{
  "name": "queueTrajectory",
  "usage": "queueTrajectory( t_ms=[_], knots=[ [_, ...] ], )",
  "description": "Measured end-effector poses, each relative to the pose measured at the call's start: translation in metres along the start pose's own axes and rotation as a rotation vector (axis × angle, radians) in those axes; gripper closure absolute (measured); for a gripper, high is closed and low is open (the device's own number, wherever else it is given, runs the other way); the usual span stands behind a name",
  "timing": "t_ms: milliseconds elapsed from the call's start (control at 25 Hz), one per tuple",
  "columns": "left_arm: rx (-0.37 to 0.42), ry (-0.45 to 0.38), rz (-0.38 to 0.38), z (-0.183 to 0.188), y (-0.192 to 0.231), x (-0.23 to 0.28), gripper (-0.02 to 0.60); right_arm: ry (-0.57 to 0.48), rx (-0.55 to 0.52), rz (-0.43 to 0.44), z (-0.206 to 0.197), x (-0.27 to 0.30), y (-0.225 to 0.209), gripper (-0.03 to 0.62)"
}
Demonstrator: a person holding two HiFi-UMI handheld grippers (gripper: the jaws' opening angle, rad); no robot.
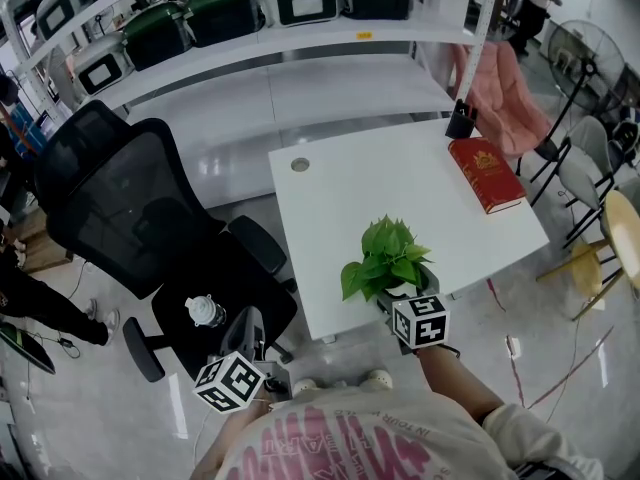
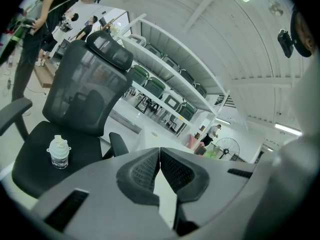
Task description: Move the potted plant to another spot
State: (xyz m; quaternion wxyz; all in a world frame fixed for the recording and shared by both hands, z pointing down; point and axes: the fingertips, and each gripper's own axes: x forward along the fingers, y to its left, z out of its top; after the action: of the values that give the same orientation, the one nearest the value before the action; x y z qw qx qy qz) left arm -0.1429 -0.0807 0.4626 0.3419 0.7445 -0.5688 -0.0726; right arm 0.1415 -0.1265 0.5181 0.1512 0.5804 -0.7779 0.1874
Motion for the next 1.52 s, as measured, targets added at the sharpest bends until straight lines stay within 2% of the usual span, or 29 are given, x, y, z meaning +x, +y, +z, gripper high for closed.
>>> queueTrajectory(
  t_ms=[1080,1520],
  knots=[
    [0.0,0.011,-0.015,0.0009,0.0027,0.0026,0.557,-0.027,0.027,-0.007,-0.0002,-0.0037,0.0029,0.115],
    [0.0,0.017,-0.032,0.004,0.0035,0.0047,0.557,-0.016,-0.001,-0.019,0.0004,-0.0056,0.0084,0.115]
  ],
)
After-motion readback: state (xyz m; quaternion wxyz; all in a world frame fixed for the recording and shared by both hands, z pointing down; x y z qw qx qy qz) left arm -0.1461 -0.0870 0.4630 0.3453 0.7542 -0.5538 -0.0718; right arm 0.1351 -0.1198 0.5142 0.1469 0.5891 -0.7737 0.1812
